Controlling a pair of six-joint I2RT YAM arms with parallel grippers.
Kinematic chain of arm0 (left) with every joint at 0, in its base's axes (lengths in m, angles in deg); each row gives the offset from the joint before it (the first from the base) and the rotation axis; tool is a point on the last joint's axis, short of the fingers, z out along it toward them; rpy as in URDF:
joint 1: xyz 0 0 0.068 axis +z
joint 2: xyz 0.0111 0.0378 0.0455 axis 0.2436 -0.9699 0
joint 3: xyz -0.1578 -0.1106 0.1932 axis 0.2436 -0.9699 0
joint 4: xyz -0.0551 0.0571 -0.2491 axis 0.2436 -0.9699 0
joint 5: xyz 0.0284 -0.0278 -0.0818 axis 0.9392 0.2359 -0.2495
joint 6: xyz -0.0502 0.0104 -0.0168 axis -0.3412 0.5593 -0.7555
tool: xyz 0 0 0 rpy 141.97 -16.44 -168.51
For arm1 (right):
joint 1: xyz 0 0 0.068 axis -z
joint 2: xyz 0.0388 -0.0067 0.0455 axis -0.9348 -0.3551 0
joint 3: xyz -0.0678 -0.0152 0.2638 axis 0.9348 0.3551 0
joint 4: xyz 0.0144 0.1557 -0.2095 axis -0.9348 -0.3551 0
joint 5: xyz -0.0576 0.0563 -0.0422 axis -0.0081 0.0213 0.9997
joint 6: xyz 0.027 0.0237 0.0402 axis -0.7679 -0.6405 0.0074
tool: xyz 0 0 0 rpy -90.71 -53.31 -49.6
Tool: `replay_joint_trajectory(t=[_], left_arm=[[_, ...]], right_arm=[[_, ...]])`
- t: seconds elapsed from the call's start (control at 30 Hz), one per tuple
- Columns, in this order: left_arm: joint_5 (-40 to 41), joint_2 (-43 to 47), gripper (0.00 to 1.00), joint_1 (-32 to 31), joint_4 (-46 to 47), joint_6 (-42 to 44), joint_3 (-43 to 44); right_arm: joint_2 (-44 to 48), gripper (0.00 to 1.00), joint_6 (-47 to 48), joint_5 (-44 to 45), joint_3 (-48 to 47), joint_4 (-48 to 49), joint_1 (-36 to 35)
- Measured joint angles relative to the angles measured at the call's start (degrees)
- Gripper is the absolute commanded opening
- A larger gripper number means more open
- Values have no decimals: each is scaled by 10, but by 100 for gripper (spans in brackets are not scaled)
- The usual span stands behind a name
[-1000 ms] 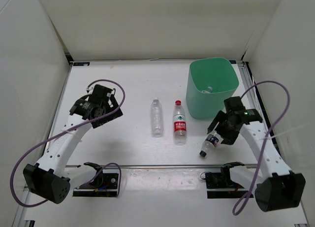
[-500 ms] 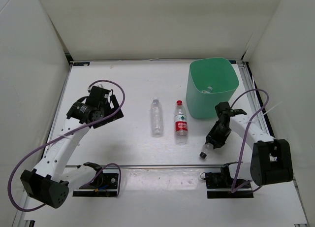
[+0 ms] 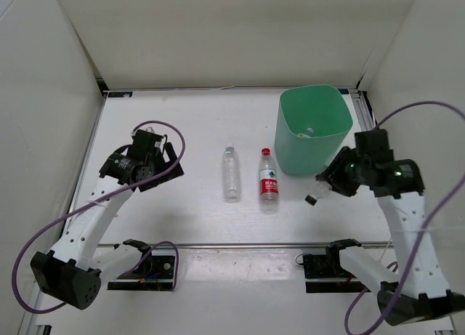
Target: Put the plastic bottles in the bin
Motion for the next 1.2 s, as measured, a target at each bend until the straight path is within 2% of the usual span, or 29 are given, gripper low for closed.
replay_joint_trajectory(t=[0.13,0.2,0.33,0.4,0.43,0.47,0.5,0.53,0.57,0.67,0.73,0.8,0.87,0.93,1.0,1.1,1.2], left_arm=[[-14,-18,100,0,22,2,-2],[-20,-32,100,0,33,3,-2],[-39,-63,100,0,62,10,-1],[-58,-80,100,0,79,19,0],[-67,-87,100,0,87,24,2],[-78,-97,100,0,95,29,5],[-89,-108,100,0,101,34,11],[-101,-121,100,0,107,39,20],[-111,-133,100,0,115,44,30],[-149,-178,100,0,136,60,65],[-178,-211,100,-1,153,70,89],[-207,-245,100,-6,173,79,108],[-229,-283,100,-15,181,86,129],[-245,-330,100,-29,188,94,156],[-257,-379,100,-44,195,99,184],[-268,-449,100,-65,202,104,215],[-270,-502,91,-81,203,109,231]], right_arm=[[-19,0,1,32,-182,-23,0],[-58,0,1,66,-269,-27,0],[-185,0,10,132,-395,13,0],[-261,7,26,150,-448,31,0],[-301,15,34,155,-467,46,0],[-337,52,42,159,-478,57,0],[-365,72,48,162,-483,64,0],[-391,83,54,160,-483,69,2],[-413,88,62,156,-483,70,3],[-458,90,68,128,-500,46,13],[-453,90,60,111,-492,34,14],[-415,90,55,94,-452,48,9],[-315,91,52,73,-350,61,-8],[-232,94,52,49,-295,63,-20],[-167,94,55,30,-280,65,-21],[-123,94,65,7,-290,72,-21],[-120,94,75,-10,-306,70,-21]])
